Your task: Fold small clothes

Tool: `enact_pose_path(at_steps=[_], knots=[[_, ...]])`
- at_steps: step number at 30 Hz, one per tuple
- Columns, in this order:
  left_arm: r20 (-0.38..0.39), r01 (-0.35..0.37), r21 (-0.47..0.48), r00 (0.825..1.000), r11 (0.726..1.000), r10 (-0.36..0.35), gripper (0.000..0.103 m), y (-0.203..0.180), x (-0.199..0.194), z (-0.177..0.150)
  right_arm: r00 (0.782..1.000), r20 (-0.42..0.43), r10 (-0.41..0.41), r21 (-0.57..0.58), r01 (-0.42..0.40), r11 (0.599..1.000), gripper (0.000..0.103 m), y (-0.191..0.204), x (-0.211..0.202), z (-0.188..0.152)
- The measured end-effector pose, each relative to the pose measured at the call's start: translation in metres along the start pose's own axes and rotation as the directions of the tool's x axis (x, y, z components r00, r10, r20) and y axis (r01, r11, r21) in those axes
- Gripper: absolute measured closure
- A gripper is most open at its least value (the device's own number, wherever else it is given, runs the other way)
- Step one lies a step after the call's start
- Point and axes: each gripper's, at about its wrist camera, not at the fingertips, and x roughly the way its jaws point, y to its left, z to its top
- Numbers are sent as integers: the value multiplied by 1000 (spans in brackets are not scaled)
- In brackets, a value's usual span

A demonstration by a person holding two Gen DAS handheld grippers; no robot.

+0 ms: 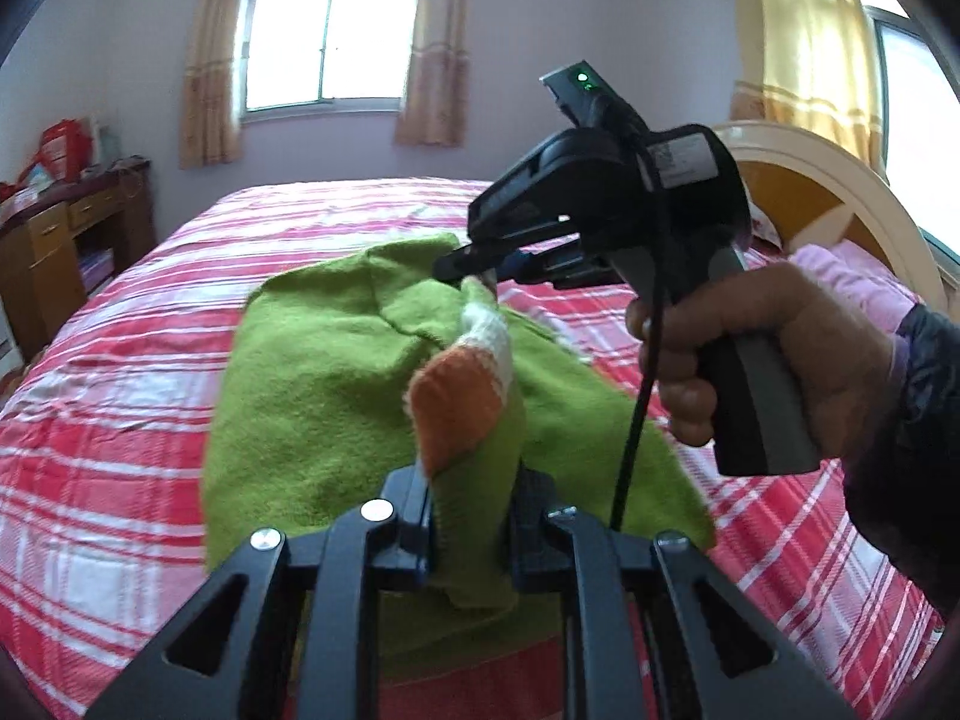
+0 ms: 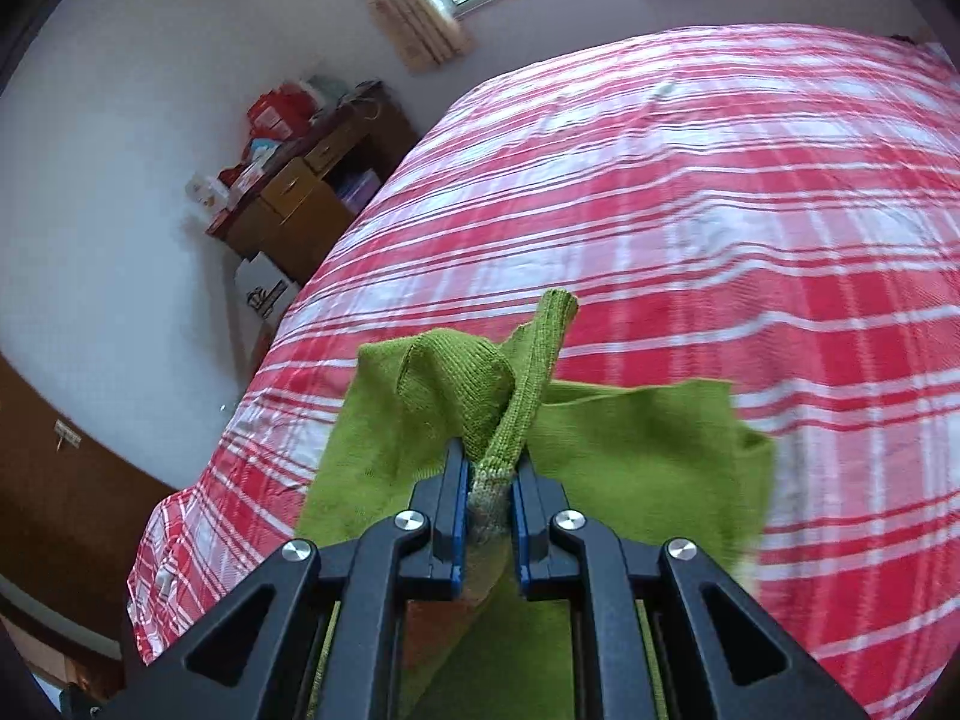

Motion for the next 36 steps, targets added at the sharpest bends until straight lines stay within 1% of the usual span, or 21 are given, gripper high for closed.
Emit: enact_pose_path(at_steps=[6,10,13,15,17,19,20,22,23,24,25,27,29,31,32,33,34,36], knots=[[-35,43,66,999,997,-41,88,-36,19,4,999,-8,-41,42,41,998,91,-46,-5,-9],[-59,64,88,997,994,-59,90,-48,29,3,1000,-7,-25,88,26,996,92,-73,-5,-21],[-76,71,104,995,992,-63,90,-52,33,4,1000,1,-29,83,29,996,92,-80,-3,-28],[-88,71,121,994,990,-61,89,-54,32,5,1000,9,-15,99,14,995,91,-87,-1,-32],[-102,108,128,990,986,-95,83,-52,26,5,1000,19,7,119,-9,993,91,-93,-5,-35],[-116,163,116,982,980,-150,64,-43,14,-1,1000,31,5,118,-9,993,91,-97,-17,-41],[-112,187,100,978,977,-176,59,-38,5,-4,999,36,1,118,-5,993,88,-98,-23,-44],[-99,193,41,977,980,-188,38,-21,-15,-11,994,55,-94,95,88,992,88,-97,-45,-57],[-94,208,7,974,978,-206,35,-12,-23,-15,984,81,-156,76,150,986,88,-96,-62,-67],[-91,211,-18,973,977,-212,33,-4,-28,-18,979,102,-177,70,170,983,88,-95,-75,-74],[-92,195,-48,976,980,-199,31,5,-33,-22,974,130,-185,64,178,982,88,-90,-92,-84],[-87,151,-94,983,984,-159,31,24,-45,-30,974,168,-154,39,150,988,88,-76,-116,-97],[-76,114,-136,989,984,-125,31,42,-55,-34,976,191,-102,-12,106,994,87,-52,-134,-106],[-78,90,-173,991,981,-104,31,56,-61,-34,982,185,-47,-51,57,997,68,-31,-138,-111],[-81,65,-185,993,981,-81,31,64,-65,-35,984,176,-6,-73,19,997,42,-19,-137,-115],[-84,30,-188,995,982,-46,31,69,-67,-35,985,173,16,-88,-1,996,23,-13,-134,-117],[-87,-13,-190,996,982,-3,31,75,-71,-35,985,170,32,-112,-13,994,22,-4,-129,-121],[-84,-35,-209,996,977,18,31,84,-75,-38,990,135,42,-139,-23,990,22,5,-115,-126]])
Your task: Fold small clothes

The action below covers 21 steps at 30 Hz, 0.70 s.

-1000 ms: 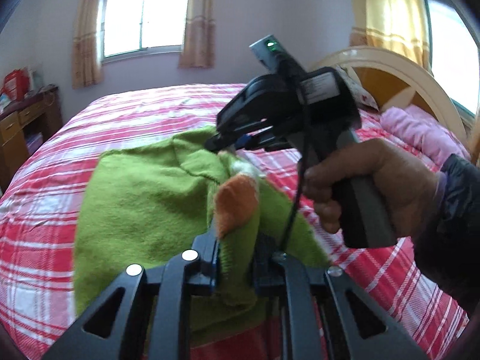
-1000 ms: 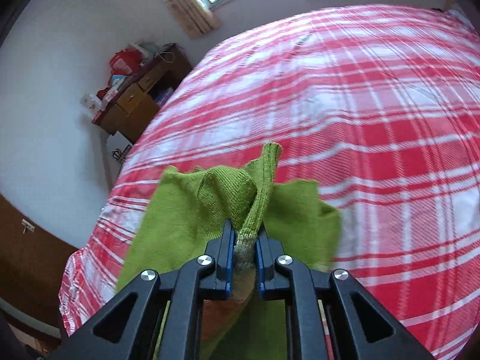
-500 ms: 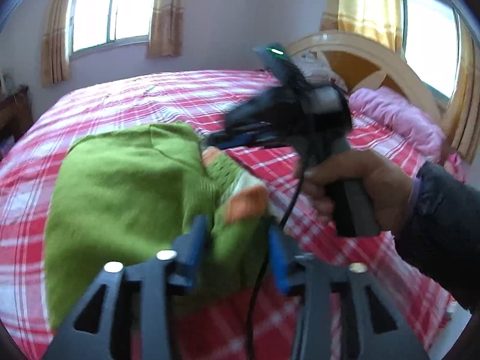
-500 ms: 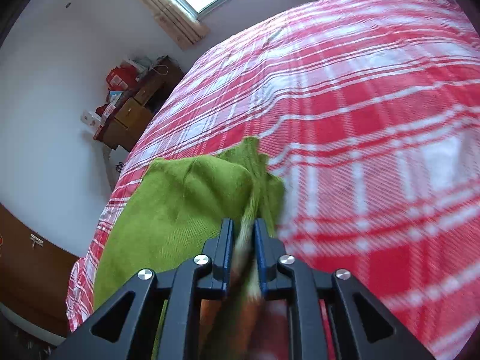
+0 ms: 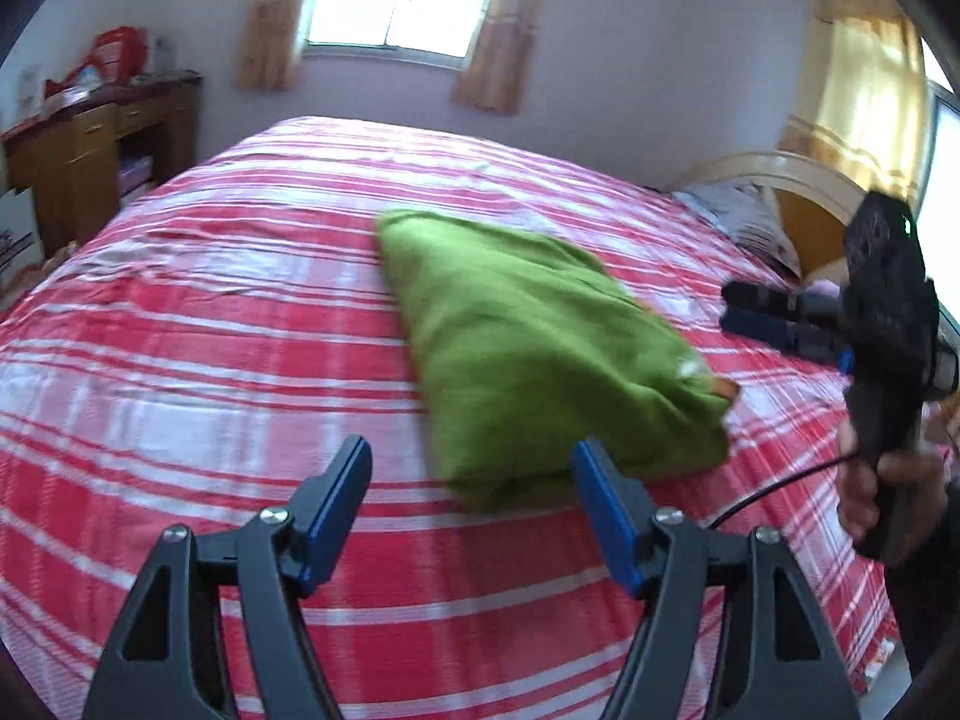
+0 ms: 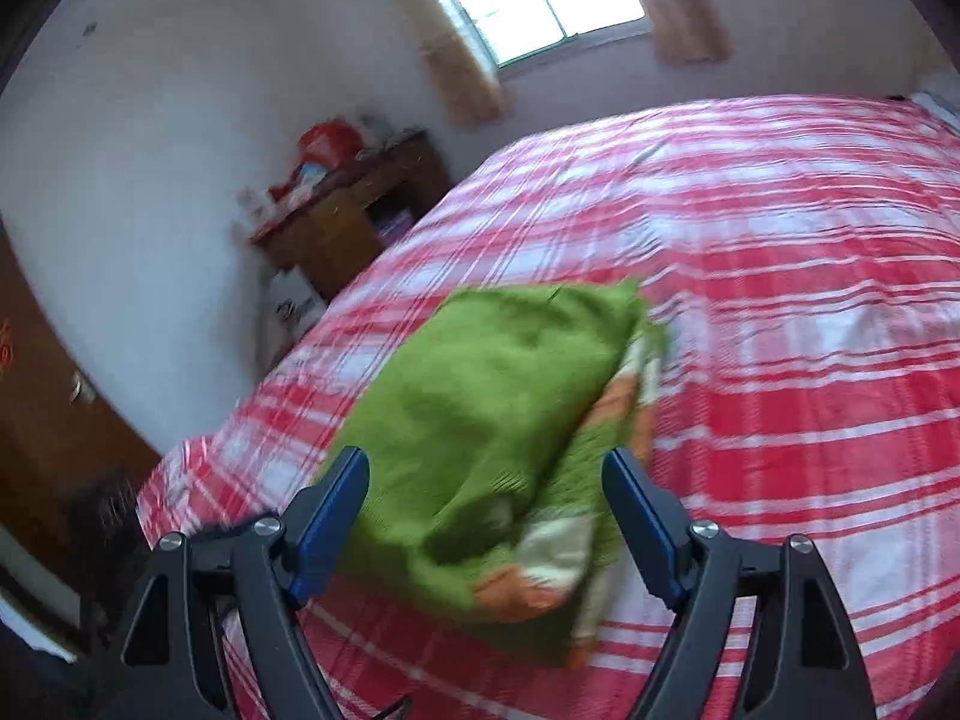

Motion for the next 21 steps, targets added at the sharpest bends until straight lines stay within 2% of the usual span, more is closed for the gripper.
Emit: enact_pose_path(at_steps=[3,4,5,7,8,9,11,16,18,21], knots=[[0,-16,-50,1000,999,16,31,14,-1,3,999,-48,12,-7,-12,1000,25,10,26,-6],[-2,-22,-61,1000,998,22,31,17,-2,3,997,-79,-6,-20,5,1000,25,13,39,-8],[-1,-23,-68,1000,997,23,31,19,-3,4,991,-114,-69,-32,65,997,26,16,50,-12],[5,-27,-64,1000,998,28,31,20,-6,4,972,-161,-170,-67,161,985,48,20,65,-20],[9,-33,-56,999,998,34,31,20,-7,4,969,-166,-181,-75,171,982,68,21,65,-24],[8,-37,-47,999,998,37,30,19,-7,5,969,-174,-173,-65,164,984,78,21,65,-26],[2,-43,-35,999,998,43,24,18,-2,11,973,-186,-139,-36,135,990,88,20,60,-30],[15,-31,-26,999,999,31,24,16,8,31,984,-103,-146,21,148,989,91,8,19,-21],[8,-39,-36,999,999,40,24,14,18,38,982,-109,-153,37,158,987,91,0,11,-25],[-34,-67,-35,997,997,65,24,7,41,40,970,-165,-177,64,189,980,91,-18,22,-47]])
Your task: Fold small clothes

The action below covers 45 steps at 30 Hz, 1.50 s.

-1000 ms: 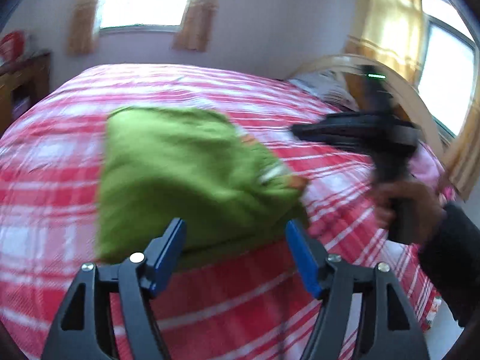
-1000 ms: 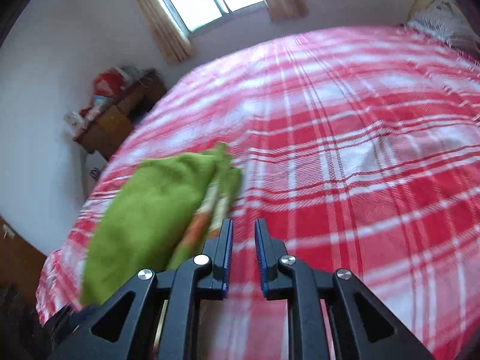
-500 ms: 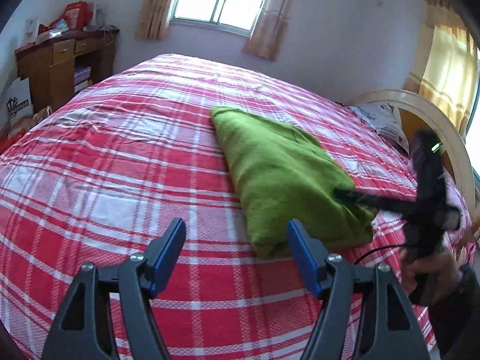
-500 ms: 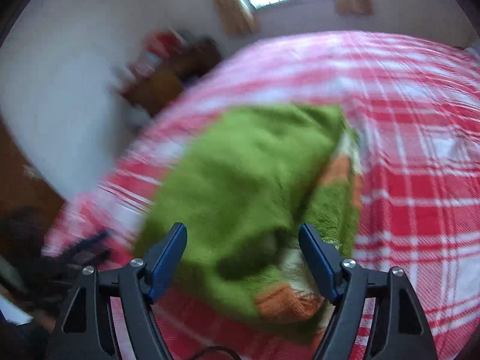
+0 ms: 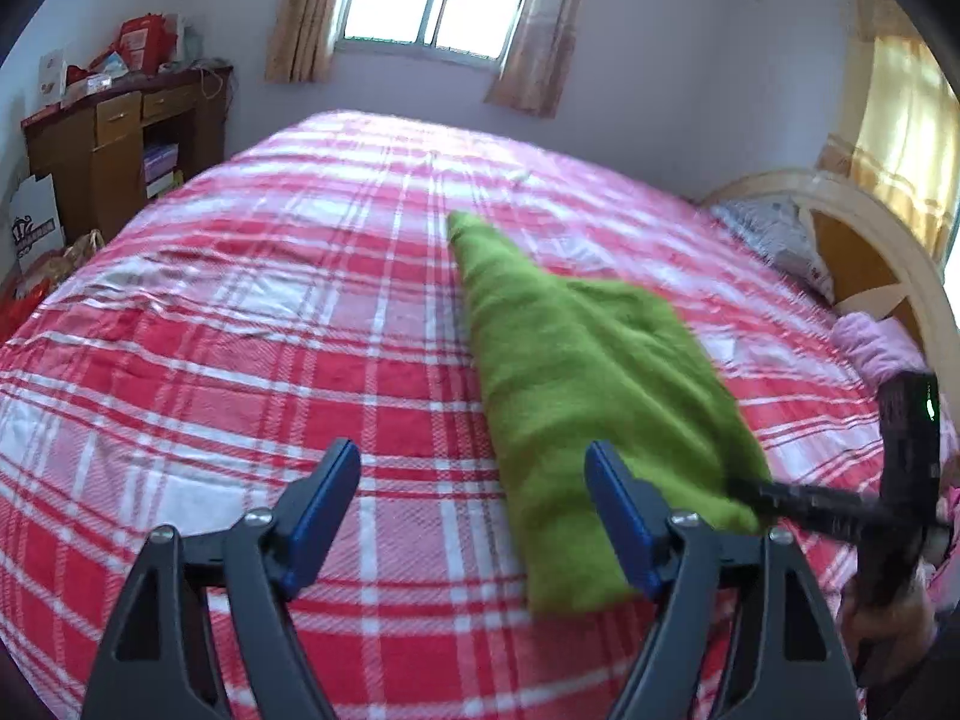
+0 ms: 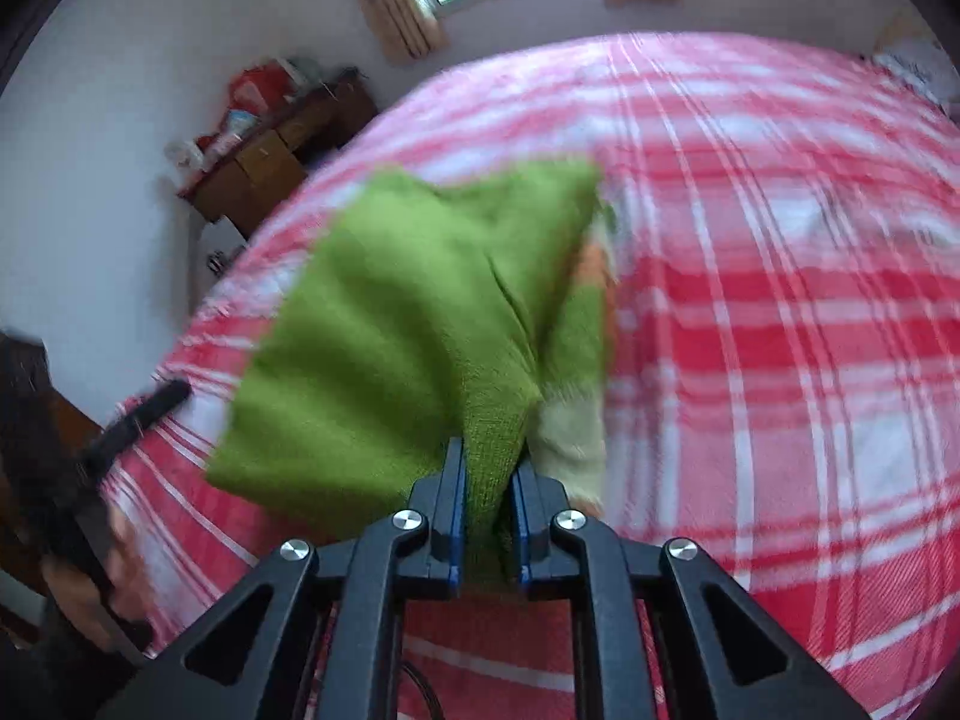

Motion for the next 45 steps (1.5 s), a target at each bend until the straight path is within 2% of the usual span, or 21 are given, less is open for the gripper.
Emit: enact_pose_path(at_steps=[2,5,9,10,11,12,14,16,18,20,23,26,28,30,32,34,35,41,43,44,45], knots=[[-38,-28,16,999,999,28,24,-7,17,-6,999,34,36,44,-38,998,91,-11,1,-8],[-42,-65,26,997,998,66,20,-10,24,-16,995,63,76,105,-82,991,91,-20,-3,-12],[-41,-126,61,991,990,129,1,-4,20,-24,990,81,112,93,-119,988,89,-26,-25,-24],[-49,-143,54,988,988,145,0,2,18,-27,992,85,96,87,-103,991,88,-25,-32,-26],[-56,-146,43,987,988,148,0,6,16,-28,995,89,45,71,-51,996,86,-23,-41,-28],[-61,-142,31,988,989,144,0,10,13,-28,994,96,-42,39,39,999,86,-19,-53,-29],[-54,-115,14,992,993,115,3,15,2,-23,985,143,-99,-10,101,995,86,-15,-75,-27],[-25,-110,26,994,994,110,4,10,-4,-13,977,197,-87,-27,94,995,86,-10,-90,-18],[17,-111,51,994,993,110,4,2,-9,2,970,240,-32,-68,50,996,86,2,-97,1],[47,-125,65,991,990,122,4,-7,-5,17,968,251,-16,-116,46,992,86,19,-88,21],[56,-144,42,988,989,142,4,-14,15,33,972,232,-25,-230,80,970,86,50,-50,53],[12,-156,34,988,987,156,4,-23,45,36,971,200,-131,-298,188,936,86,63,1,78],[-48,-195,62,979,979,198,4,-32,65,27,965,128,-229,-292,257,921,86,51,41,89],[-53,-180,66,981,981,184,3,-37,71,20,955,65,-288,-262,295,919,87,27,70,95],[-36,-193,78,980,978,196,3,-40,71,17,977,73,-202,-155,211,965,87,3,68,105],[-37,-194,91,979,977,198,3,-43,73,16,982,75,-176,-102,183,978,88,-9,69,111],[-42,-190,91,980,978,194,3,-43,74,17,972,79,-222,-109,230,967,101,-12,72,113],[-68,-197,80,977,977,203,0,-42,77,20,966,94,-239,-141,251,958,102,-3,69,113],[-70,-200,88,976,976,206,0,-43,74,21,964,137,-228,-119,245,962,101,-2,53,106],[-68,-201,91,976,975,208,0,-43,72,20,955,169,-245,-89,262,961,96,-4,43,102],[-68,-199,92,976,976,206,0,-43,70,20,948,192,-252,-60,268,962,96,-4,31,96]])
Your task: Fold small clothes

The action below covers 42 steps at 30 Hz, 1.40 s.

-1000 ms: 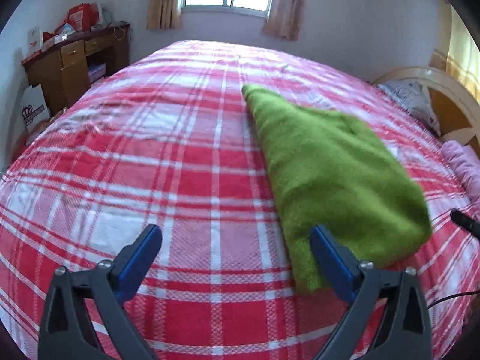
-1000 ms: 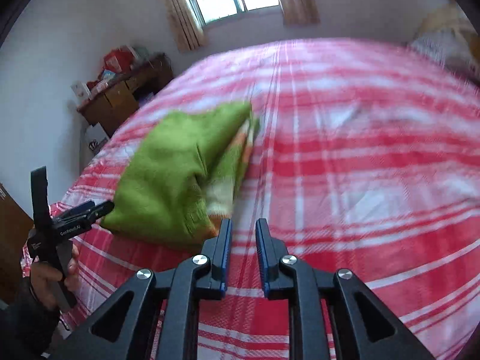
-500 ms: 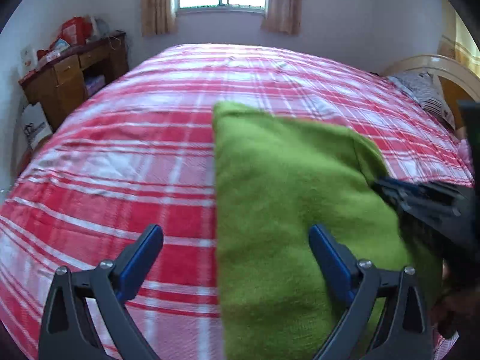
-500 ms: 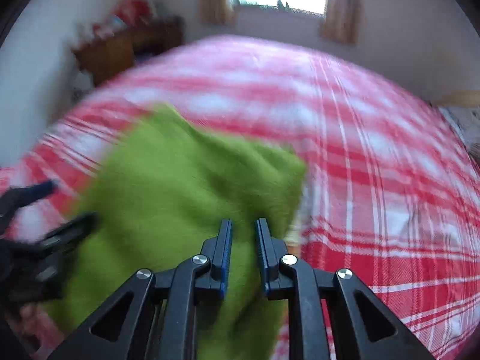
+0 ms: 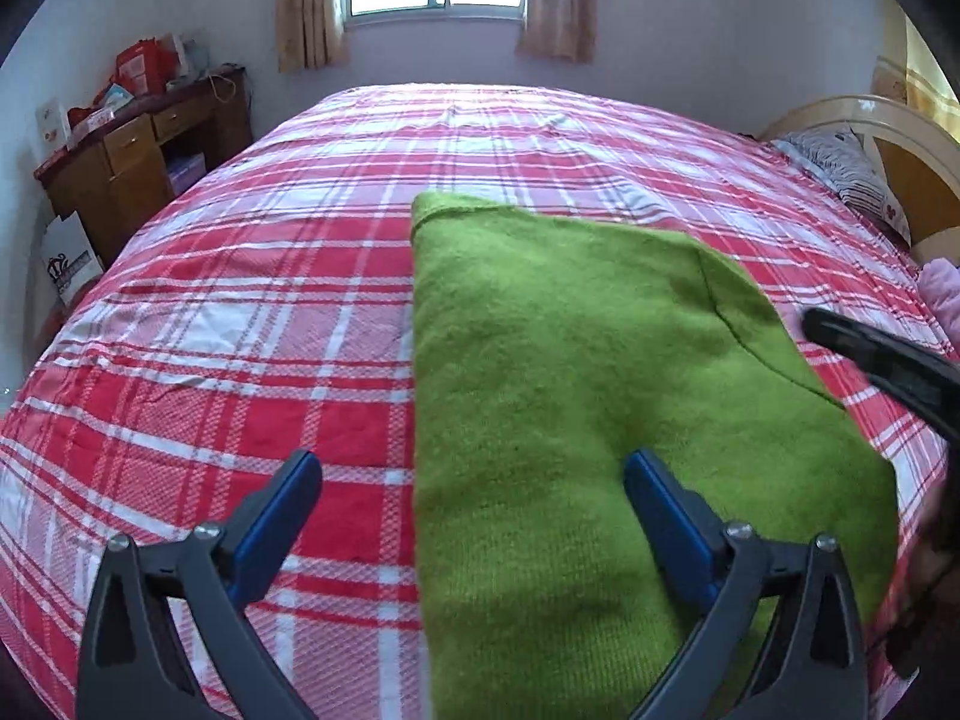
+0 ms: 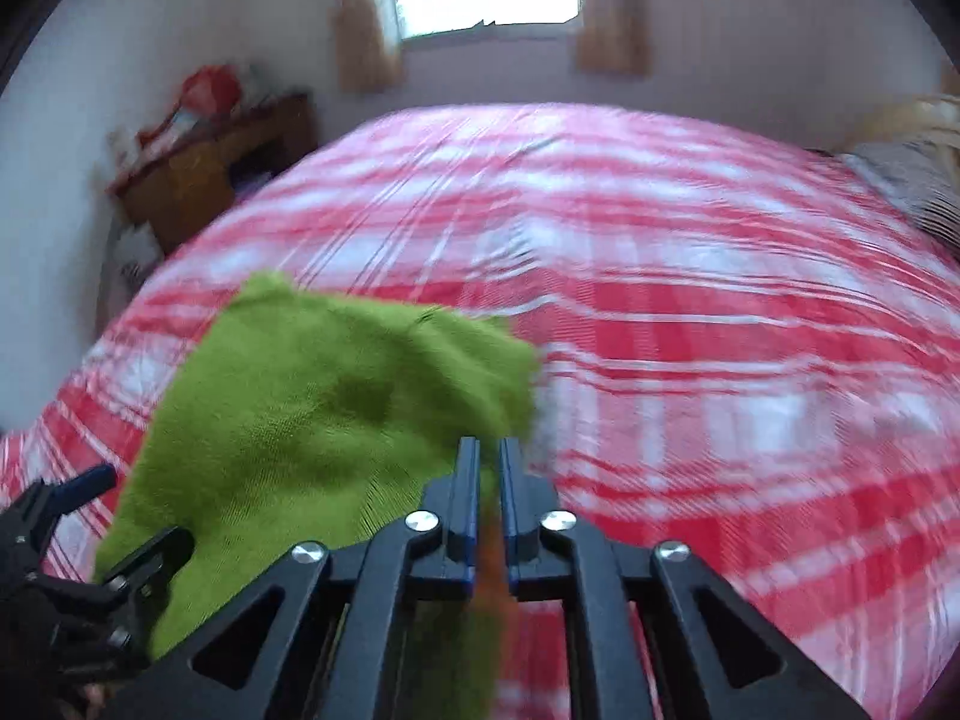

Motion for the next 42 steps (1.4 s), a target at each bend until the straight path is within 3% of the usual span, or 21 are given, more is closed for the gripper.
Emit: enact_pose_path(at_steps=[4,8,10,11,12,13,15,18,22,26,28,29,32,34,36,39,42], knots=[[-12,17,-10,1000,1000,-17,0,0,-8,-7,997,40,70,143,-75,987,95,-15,-47,-27],[-19,60,16,998,998,-59,0,0,-21,-17,991,9,133,171,-133,976,94,-16,-75,-59],[-13,93,32,996,995,-93,0,5,-28,-26,985,-1,171,201,-167,965,86,-23,-85,-75],[-12,118,32,993,992,-118,0,10,-31,-31,979,-17,202,243,-191,951,64,-30,-87,-85],[-14,140,27,990,990,-140,0,14,-33,-35,973,-20,228,278,-214,936,33,-35,-88,-92],[-19,167,16,986,986,-167,0,19,-35,-37,965,-5,264,327,-248,912,25,-43,-91,-101],[-19,204,-7,979,979,-204,0,28,-37,-34,951,21,310,385,-294,875,24,-52,-94,-108],[43,221,-50,975,974,-219,1,37,-42,-14,934,38,355,404,-340,849,24,-55,-94,-102],[45,344,-128,939,930,-341,6,38,-24,23,942,-1,335,339,-315,887,24,-45,-74,-73],[7,344,-167,938,924,-348,16,26,16,39,948,-9,319,276,-305,912,24,-36,-46,-46],[-61,305,-173,946,936,-319,17,19,43,34,950,-15,311,245,-298,923,24,-30,-29,-36],[-94,306,-176,941,936,-325,17,17,50,28,949,-32,314,244,-297,923,24,-27,-14,-33],[-82,367,-166,920,915,-384,18,21,50,21,931,-127,343,254,-304,918,23,-18,20,-41],[-81,389,-122,913,913,-400,17,21,49,19,945,-70,320,193,-302,934,23,-10,13,-45],[-75,404,-118,907,907,-413,17,22,50,18,928,-81,364,148,-350,925,23,0,11,-51],[-84,405,-127,905,906,-417,15,19,55,23,933,-99,347,99,-337,936,23,10,11,-53],[-97,410,-121,901,904,-422,12,18,58,26,920,-94,381,142,-366,920,22,5,20,-49]])
